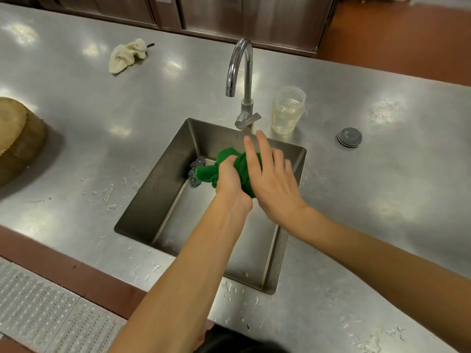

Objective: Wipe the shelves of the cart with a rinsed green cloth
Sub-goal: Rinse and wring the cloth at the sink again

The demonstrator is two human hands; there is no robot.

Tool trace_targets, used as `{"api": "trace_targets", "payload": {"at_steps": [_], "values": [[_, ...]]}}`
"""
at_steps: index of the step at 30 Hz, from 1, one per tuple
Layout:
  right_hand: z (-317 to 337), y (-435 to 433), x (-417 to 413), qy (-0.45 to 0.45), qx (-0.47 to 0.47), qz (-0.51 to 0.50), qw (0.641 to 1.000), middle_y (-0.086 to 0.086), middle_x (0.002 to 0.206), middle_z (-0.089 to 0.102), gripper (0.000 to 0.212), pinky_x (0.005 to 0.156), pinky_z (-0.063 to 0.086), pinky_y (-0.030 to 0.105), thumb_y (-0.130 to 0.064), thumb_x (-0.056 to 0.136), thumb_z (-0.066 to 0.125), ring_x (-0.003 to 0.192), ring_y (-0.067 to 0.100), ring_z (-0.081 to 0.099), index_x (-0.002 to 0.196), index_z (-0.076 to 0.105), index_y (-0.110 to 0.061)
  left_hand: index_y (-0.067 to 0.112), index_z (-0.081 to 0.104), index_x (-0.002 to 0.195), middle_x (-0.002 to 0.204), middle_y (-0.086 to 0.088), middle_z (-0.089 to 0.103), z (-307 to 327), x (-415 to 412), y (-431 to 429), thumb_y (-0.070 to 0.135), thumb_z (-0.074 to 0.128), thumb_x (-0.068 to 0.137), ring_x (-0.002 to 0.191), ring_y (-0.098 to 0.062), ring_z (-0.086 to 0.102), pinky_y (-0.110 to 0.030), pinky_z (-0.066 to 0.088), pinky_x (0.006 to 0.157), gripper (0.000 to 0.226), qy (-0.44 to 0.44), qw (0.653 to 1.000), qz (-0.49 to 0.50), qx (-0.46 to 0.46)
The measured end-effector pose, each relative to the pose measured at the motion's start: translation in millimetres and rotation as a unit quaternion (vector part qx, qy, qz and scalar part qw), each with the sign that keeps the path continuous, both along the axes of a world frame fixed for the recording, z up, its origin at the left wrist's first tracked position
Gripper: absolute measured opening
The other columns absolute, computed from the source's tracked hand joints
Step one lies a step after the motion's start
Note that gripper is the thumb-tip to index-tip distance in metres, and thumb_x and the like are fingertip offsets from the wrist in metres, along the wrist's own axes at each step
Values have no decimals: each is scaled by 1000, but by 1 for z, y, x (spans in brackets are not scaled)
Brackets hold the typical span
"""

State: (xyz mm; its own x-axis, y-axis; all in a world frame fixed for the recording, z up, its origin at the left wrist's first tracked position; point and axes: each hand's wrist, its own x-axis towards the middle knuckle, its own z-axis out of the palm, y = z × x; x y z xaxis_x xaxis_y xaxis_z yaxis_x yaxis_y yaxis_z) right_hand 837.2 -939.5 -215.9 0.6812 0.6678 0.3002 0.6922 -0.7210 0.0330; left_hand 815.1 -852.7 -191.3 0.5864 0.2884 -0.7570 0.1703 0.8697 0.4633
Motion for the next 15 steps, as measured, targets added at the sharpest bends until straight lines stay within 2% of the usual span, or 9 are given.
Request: {"api": "trace_targets", "payload": {"at_steps": [2, 3, 4, 6, 8, 10, 12, 13, 15], "values": [[0, 5, 10, 43, -6, -28, 999, 27, 128, 55, 71, 61, 44, 40, 3, 82, 59, 94, 37, 56, 148, 34, 6, 15, 62, 99, 99, -8, 68, 0, 2, -1, 24, 60, 88, 85, -26, 68, -33, 57, 68, 15, 12, 999, 19, 41], [-1, 7, 13, 83, -4, -36, 996, 23, 120, 56, 75, 60, 39, 38, 1, 80, 65, 97, 36, 54, 147, 33, 7, 14, 62, 96, 94, -7, 65, 1, 3, -1, 20, 62, 84, 77, -23, 66, -28, 54, 59, 13, 15, 998, 26, 62], [0, 8, 15, 131, 1, -40, 991, 19, 115, 56, 70, 61, 37, 36, -4, 82, 66, 101, 35, 52, 144, 34, 5, 12, 62, 92, 89, -6, 64, 1, 4, -1, 16, 65, 82, 69, -21, 64, -25, 52, 53, 11, 21, 996, 37, 81], [3, 10, 15, 191, 27, -42, 980, 14, 108, 57, 48, 64, 37, 37, -15, 87, 63, 100, 33, 51, 128, 43, -1, 10, 63, 83, 77, -4, 65, 5, 4, -1, 8, 68, 80, 61, -20, 62, -24, 52, 53, 6, 39, 991, 68, 112], [9, 13, 15, 235, 55, -41, 970, 9, 94, 57, 34, 63, 38, 36, -21, 86, 63, 83, 28, 52, 112, 49, -4, 10, 62, 81, 72, -3, 65, 10, 2, -2, 4, 69, 80, 59, -19, 63, -27, 53, 58, 10, 40, 986, 86, 136], [16, 14, 19, 298, 77, -37, 951, 4, 82, 59, 24, 54, 39, 31, -25, 82, 63, 68, 24, 53, 98, 52, -11, 11, 61, 83, 71, -2, 64, 11, 2, 0, 1, 68, 81, 58, -17, 63, -29, 54, 61, 13, 30, 983, 91, 159], [22, 16, 23, 361, 85, -12, 929, 1, 72, 60, 12, 49, 41, 28, -27, 76, 62, 62, 20, 58, 81, 55, -19, 12, 58, 83, 68, -1, 62, 11, 1, 4, 0, 67, 82, 55, -16, 61, -28, 53, 58, 15, 26, 980, 89, 179], [26, 17, 25, 379, 79, 10, 922, -2, 68, 60, 10, 49, 43, 27, -27, 72, 63, 61, 16, 59, 72, 54, -23, 12, 58, 83, 68, -1, 62, 10, 0, 6, -1, 66, 82, 55, -15, 61, -26, 52, 55, 15, 23, 978, 82, 192], [30, 18, 26, 419, 69, 52, 904, -7, 58, 57, 18, 49, 44, 20, -19, 70, 69, 53, 5, 56, 62, 53, -22, 12, 60, 82, 68, -1, 62, 7, -1, 11, -2, 64, 83, 57, -16, 61, -24, 50, 51, 15, 13, 973, 58, 222]]}}
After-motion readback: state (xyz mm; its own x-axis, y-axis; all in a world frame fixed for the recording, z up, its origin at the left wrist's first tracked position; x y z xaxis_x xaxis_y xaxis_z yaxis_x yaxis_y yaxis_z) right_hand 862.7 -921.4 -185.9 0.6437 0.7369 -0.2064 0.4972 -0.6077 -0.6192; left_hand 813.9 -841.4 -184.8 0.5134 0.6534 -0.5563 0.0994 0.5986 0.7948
